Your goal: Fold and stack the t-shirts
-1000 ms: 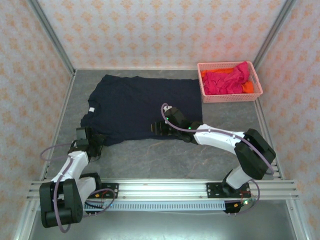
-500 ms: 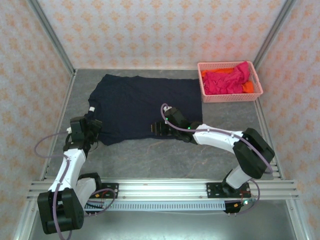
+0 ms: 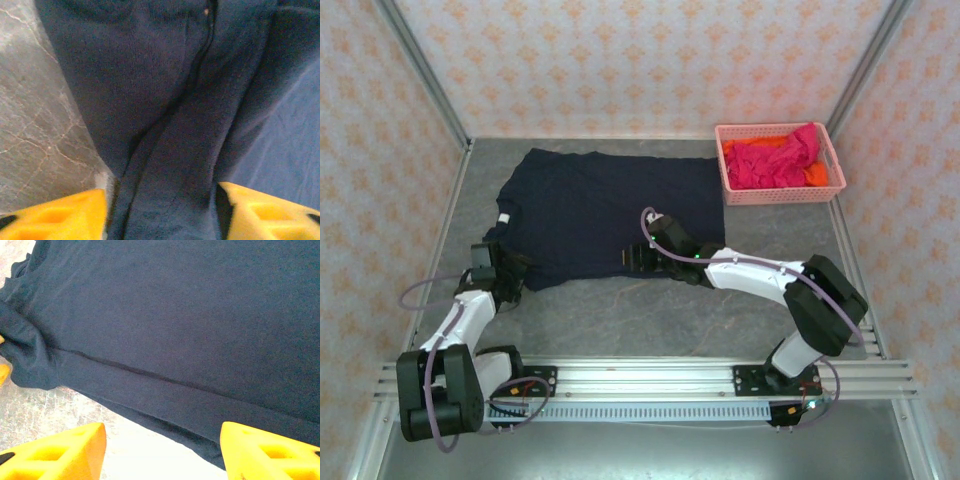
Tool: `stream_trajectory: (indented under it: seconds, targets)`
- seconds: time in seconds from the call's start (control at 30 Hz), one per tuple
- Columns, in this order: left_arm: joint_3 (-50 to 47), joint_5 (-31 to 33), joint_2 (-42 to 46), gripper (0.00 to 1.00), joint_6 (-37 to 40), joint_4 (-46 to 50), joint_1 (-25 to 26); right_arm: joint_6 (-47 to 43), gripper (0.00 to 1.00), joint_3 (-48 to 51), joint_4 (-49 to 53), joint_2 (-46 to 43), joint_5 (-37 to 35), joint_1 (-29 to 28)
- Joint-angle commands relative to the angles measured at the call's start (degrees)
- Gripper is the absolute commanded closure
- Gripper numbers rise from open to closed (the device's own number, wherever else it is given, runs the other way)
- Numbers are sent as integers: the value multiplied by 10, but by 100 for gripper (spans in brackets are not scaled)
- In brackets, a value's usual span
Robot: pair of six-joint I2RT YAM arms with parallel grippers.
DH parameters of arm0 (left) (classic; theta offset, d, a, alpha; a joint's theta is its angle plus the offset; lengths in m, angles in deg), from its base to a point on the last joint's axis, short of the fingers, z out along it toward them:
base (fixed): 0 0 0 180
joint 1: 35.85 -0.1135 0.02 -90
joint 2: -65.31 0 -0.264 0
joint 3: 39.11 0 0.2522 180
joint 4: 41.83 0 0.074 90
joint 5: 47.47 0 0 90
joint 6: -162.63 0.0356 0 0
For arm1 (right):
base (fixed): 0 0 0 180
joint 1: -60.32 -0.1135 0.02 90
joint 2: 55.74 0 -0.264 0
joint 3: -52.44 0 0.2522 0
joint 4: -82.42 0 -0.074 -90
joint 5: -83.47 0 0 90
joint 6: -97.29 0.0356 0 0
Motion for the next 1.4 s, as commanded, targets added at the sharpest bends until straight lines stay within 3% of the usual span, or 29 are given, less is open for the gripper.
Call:
stream_trajectory:
  seconds: [0.0, 0.4, 0.73, 0.97, 1.07, 1.17, 1.37]
  targets:
    - [-4, -6, -10, 34, -11, -29, 2, 8, 37, -13, -11, 1, -2, -1]
    - [-13, -11, -21, 57, -25, -97, 2, 6, 37, -10, -7, -3, -4, 0]
    - [-7, -14, 8, 99, -20, -53, 1, 7, 38, -8, -8, -6, -6, 0]
    - [34, -2, 70, 100, 2, 58, 2, 42, 38, -2, -17, -19, -34, 3]
    - [46, 0, 88, 100, 8, 87, 1, 133, 38, 45, -18, -63, -104, 28]
    - [51, -5, 88, 100, 12, 103, 2, 213, 37, 120, -37, -125, -122, 67]
    - [65, -13, 96, 100, 20, 133, 1, 273, 27, 143, 124, -200, -152, 133]
